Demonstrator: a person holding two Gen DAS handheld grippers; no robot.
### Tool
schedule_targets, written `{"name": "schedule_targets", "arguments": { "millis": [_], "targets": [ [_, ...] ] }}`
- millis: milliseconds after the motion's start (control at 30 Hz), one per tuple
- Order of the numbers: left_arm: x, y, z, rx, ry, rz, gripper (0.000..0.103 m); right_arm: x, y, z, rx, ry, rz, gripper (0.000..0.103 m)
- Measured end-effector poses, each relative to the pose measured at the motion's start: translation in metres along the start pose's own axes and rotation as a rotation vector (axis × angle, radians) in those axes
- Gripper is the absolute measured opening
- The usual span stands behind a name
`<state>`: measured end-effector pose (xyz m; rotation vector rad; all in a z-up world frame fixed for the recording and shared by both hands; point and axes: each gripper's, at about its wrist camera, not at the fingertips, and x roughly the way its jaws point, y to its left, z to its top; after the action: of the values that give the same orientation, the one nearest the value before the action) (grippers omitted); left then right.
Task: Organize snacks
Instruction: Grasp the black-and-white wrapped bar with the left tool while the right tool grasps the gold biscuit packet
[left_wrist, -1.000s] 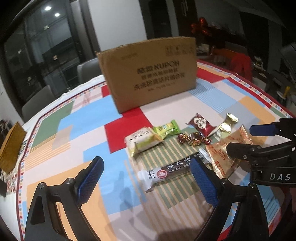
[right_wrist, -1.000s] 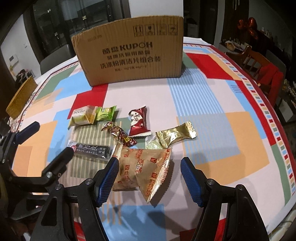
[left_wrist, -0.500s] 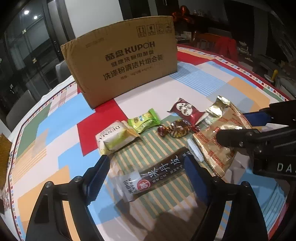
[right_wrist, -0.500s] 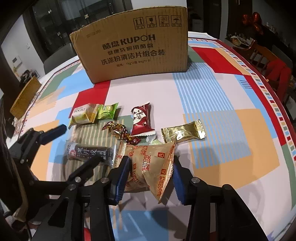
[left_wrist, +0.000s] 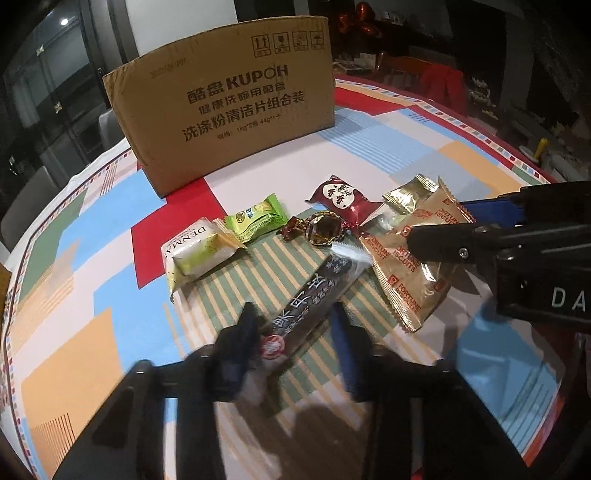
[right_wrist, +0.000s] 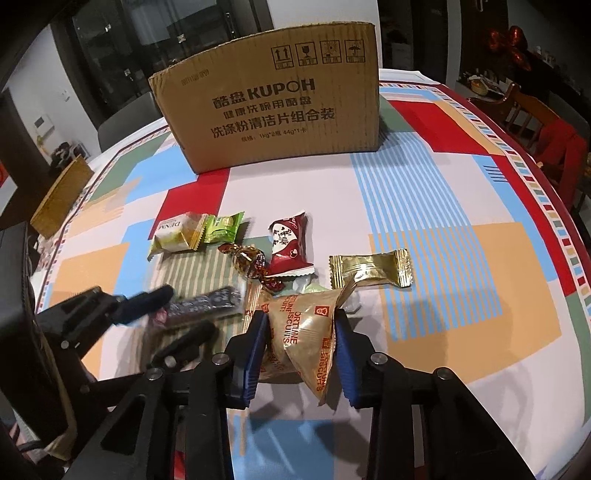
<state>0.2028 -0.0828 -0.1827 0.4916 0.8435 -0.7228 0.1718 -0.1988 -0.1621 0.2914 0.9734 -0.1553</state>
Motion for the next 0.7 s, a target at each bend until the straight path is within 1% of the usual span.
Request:
{"name": "schedule_targets", "arguments": {
  "millis": [33, 100, 133, 167, 200, 500, 700],
  "targets": [
    [0.000, 0.000, 0.000, -0.003, 0.001, 0.001, 0.034, -0.001, 0.000, 0.000, -0.001, -0.004, 0.002, 0.036],
    [-0.001, 0.000, 0.000, -0.011, 0.003, 0.003, 0.025, -0.002, 0.000, 0.001, -0.003, -0.010, 0.008, 0.035],
    [-0.002, 0.000, 0.000, -0.020, 0.002, 0.002, 0.023, -0.003, 0.001, 0.001, -0.006, -0.013, 0.009, 0.035],
    [-0.003, 0.001, 0.000, -0.028, 0.002, 0.001, 0.019, -0.003, 0.001, 0.001, -0.008, -0.014, 0.012, 0.035],
    [-0.005, 0.002, 0.000, -0.038, 0.002, 0.002, 0.018, -0.004, 0.002, 0.001, -0.010, -0.015, 0.017, 0.034],
    [-0.019, 0.006, 0.001, -0.123, -0.012, 0.031, 0.016, -0.015, 0.005, 0.005, -0.026, -0.050, 0.043, 0.033],
    [-0.033, 0.010, 0.004, -0.174, -0.038, 0.052, 0.016, -0.023, 0.005, 0.009, -0.031, -0.070, 0.050, 0.032]
  ]
}}
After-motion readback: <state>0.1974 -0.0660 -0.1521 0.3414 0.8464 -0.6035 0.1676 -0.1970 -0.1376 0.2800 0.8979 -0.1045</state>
